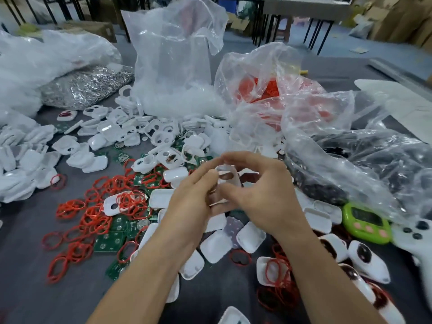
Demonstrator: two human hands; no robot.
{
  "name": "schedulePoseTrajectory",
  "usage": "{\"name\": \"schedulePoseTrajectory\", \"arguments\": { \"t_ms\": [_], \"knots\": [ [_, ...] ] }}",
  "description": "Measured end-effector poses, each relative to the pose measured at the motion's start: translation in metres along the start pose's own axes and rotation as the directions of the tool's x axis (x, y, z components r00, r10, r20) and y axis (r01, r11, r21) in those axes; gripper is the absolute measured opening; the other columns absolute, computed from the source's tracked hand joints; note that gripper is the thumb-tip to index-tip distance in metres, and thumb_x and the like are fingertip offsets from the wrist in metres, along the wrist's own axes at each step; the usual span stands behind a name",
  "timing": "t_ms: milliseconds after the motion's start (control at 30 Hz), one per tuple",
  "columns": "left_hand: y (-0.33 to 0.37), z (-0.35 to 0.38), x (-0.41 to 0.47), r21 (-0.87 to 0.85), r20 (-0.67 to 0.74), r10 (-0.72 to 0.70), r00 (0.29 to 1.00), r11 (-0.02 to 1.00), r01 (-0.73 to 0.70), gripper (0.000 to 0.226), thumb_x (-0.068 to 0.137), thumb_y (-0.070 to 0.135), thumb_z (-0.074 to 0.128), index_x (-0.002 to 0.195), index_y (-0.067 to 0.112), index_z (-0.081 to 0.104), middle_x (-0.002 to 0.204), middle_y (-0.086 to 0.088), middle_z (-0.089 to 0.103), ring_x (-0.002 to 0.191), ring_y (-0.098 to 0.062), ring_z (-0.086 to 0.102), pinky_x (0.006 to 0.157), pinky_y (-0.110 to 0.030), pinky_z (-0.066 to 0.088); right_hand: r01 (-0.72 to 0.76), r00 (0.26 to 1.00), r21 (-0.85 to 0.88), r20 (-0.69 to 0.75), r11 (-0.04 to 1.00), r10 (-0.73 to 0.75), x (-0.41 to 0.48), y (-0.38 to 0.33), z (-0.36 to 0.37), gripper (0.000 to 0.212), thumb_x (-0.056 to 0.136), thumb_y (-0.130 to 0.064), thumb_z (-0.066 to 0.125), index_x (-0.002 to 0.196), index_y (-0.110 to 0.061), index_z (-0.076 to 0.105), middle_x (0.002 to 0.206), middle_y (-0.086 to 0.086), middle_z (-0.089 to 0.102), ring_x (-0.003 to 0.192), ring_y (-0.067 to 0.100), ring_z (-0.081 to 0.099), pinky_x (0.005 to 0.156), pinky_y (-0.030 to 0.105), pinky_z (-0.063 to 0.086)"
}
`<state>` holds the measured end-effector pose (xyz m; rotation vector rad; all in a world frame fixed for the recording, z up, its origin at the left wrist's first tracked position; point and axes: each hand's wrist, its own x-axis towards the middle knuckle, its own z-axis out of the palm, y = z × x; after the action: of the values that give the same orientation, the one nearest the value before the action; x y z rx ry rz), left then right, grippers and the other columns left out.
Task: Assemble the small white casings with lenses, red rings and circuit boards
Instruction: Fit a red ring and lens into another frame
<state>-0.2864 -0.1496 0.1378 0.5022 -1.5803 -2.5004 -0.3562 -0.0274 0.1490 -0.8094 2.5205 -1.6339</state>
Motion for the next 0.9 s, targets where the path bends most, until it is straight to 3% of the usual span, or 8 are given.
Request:
{"name": "schedulePoseTrajectory", "arguments": {
  "t_ms": [167,267,400,500,567,700,800,900],
  "knots": [
    [-0.002,-0.013,0.008,-0.105,0.046,-0.099,0.994,0.989,0.104,0.039,0.103,-0.004,0.046,0.124,0.015,0.073,0.115,-0.016,0.073,0.096,-0.028,0.076,0.079,-0.040,0.063,-0.035,0.999,-0.015,-0.004,0.999,0.035,0.003,-0.002,-0.010,0.045,0.068,-0.036,0.088,0.110,-0.049,0.074,0.098,-0.021,0.072,0.088,-0.004,0.069,0.078,0.020,0.057],
    [-0.004,-0.018,0.008,0.031,0.028,-0.069,0.997,0.997,0.068,0.042,0.096,-0.013,0.052,0.111,0.015,0.079,0.109,-0.016,0.076,0.095,-0.029,0.076,0.065,-0.029,0.061,-0.069,0.950,-0.101,-0.309,0.993,0.034,0.021,-0.002,-0.056,0.023,0.082,-0.021,0.080,0.097,-0.039,0.079,0.082,-0.025,0.073,0.076,-0.005,0.069,0.074,0.021,0.059],
    [-0.008,-0.011,0.007,0.130,-0.004,-0.051,0.999,0.990,0.051,0.037,0.092,-0.013,0.057,0.097,0.014,0.082,0.096,-0.014,0.077,0.085,-0.029,0.075,0.050,-0.022,0.055,-0.205,0.819,-0.385,-0.571,0.900,-0.058,0.044,-0.001,-0.123,0.034,0.085,-0.003,0.058,0.078,-0.032,0.076,0.063,-0.026,0.063,0.056,-0.009,0.060,0.063,0.003,0.045],
    [-0.012,-0.001,0.006,0.170,0.013,-0.070,0.997,0.983,0.067,0.033,0.092,-0.013,0.055,0.102,0.010,0.077,0.095,-0.016,0.078,0.078,-0.023,0.077,0.046,-0.021,0.052,-0.402,0.904,-0.604,-0.380,0.688,0.195,0.073,0.016,-0.144,0.035,0.089,0.003,0.058,0.091,-0.025,0.079,0.096,0.000,0.077,0.079,0.011,0.067,0.085,0.022,0.051],
    [-0.014,0.003,0.007,0.185,0.021,-0.069,0.997,0.981,0.064,0.033,0.092,-0.014,0.054,0.102,0.009,0.076,0.092,-0.016,0.077,0.076,-0.022,0.077,0.045,-0.021,0.050,-0.350,0.917,-0.751,-0.153,0.560,0.368,0.086,0.027,-0.141,0.032,0.095,-0.001,0.056,0.111,-0.017,0.078,0.115,0.010,0.073,0.104,0.029,0.067,0.093,0.036,0.052],
    [-0.013,0.001,0.009,0.164,0.008,-0.061,0.998,0.985,0.059,0.033,0.093,-0.013,0.054,0.103,0.008,0.076,0.091,-0.015,0.077,0.080,-0.027,0.076,0.045,-0.022,0.051,-0.188,0.883,-0.803,0.114,0.566,0.455,0.091,0.044,-0.125,0.041,0.098,0.004,0.043,0.087,-0.025,0.071,0.107,0.010,0.072,0.085,0.024,0.064,0.075,0.032,0.046],
    [-0.011,-0.003,0.010,0.141,-0.040,-0.047,0.998,0.989,0.052,0.034,0.091,-0.013,0.055,0.100,0.011,0.078,0.093,-0.013,0.078,0.080,-0.027,0.076,0.046,-0.022,0.051,-0.221,0.895,-0.780,0.077,0.586,0.440,0.087,0.046,-0.132,0.039,0.097,0.004,0.046,0.099,-0.020,0.076,0.107,0.003,0.074,0.079,0.017,0.064,0.068,0.030,0.049],
    [-0.009,-0.006,0.013,0.149,-0.121,0.010,0.993,0.989,0.008,0.034,0.091,-0.012,0.057,0.103,0.014,0.077,0.095,-0.013,0.079,0.082,-0.027,0.077,0.048,-0.022,0.053,-0.257,0.964,-0.694,-0.235,0.673,0.126,0.078,0.032,-0.135,0.020,0.090,-0.007,0.066,0.096,-0.020,0.080,0.099,0.003,0.078,0.088,0.022,0.070,0.085,0.032,0.056]
  ]
}}
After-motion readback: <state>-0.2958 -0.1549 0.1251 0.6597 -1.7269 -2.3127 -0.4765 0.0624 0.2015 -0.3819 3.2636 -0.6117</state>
